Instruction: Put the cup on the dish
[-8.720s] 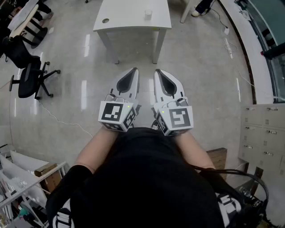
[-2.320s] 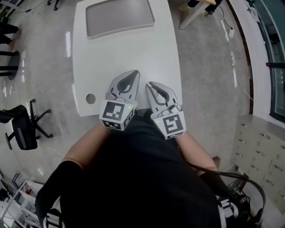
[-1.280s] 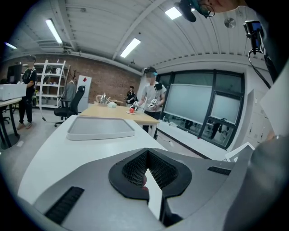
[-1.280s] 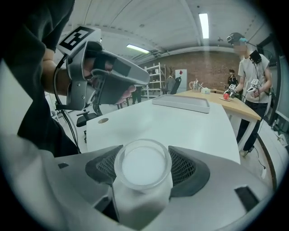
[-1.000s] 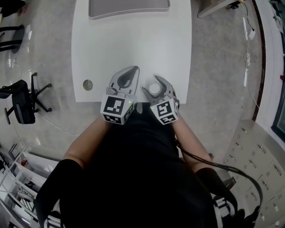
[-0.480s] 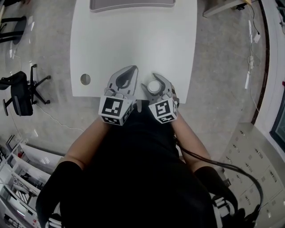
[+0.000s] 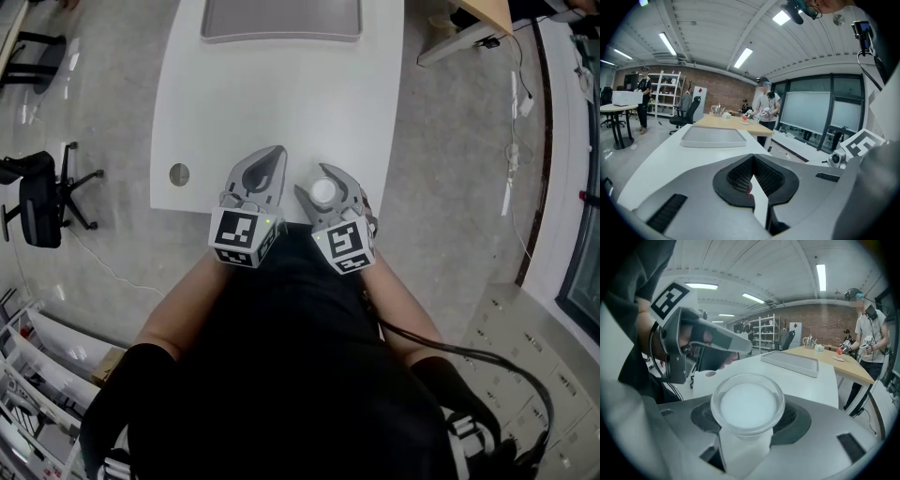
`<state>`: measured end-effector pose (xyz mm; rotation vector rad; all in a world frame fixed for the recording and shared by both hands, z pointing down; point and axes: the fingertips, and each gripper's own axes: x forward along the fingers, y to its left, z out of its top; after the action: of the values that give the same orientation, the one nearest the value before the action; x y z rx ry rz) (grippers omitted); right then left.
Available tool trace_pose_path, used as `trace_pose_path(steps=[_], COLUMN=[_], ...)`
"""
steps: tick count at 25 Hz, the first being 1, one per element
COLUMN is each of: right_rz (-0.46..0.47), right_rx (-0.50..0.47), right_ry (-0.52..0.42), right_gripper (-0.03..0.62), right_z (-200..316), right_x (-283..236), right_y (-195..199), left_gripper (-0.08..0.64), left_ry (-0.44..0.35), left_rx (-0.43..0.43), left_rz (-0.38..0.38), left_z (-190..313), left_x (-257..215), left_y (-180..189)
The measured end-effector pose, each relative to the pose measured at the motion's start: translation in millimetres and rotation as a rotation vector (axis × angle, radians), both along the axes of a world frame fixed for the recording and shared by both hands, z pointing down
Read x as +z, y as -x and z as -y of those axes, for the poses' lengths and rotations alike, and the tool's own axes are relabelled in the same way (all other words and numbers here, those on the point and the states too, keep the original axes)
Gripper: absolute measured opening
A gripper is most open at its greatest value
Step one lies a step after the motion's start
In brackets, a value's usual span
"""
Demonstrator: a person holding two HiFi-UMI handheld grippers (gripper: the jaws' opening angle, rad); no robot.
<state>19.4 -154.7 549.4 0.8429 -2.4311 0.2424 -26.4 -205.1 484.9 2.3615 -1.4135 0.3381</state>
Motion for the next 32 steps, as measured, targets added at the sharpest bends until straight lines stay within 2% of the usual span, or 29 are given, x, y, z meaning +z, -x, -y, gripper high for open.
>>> trace_pose_path(steps=[8,15,21,32], right_rz=[0.053,0.086,0.111,0.099], right_rx=[0.019,0.015,0.039,0.043], right_ry=[-0.031,-0.057,-0.09,-0.148], right_gripper=[0.255,0.255,0.255,0.255], right_z=[28,42,58,91], right_x=[-96,-167,-198,-234], right_y=[-9,-4,11,27], left_gripper=[0.003,0.003,0.003,0.003], left_ry=[-0.131,-0.178,-0.195,-0.244], left_rx=[-0.042,-0.058,-0.044,-0.007], left_rz=[0.006,-0.012,-0.016,-0.004], left_z=[10,15,28,59], left_x=[-71,-121,-141,-165], left_y=[2,5,19,30])
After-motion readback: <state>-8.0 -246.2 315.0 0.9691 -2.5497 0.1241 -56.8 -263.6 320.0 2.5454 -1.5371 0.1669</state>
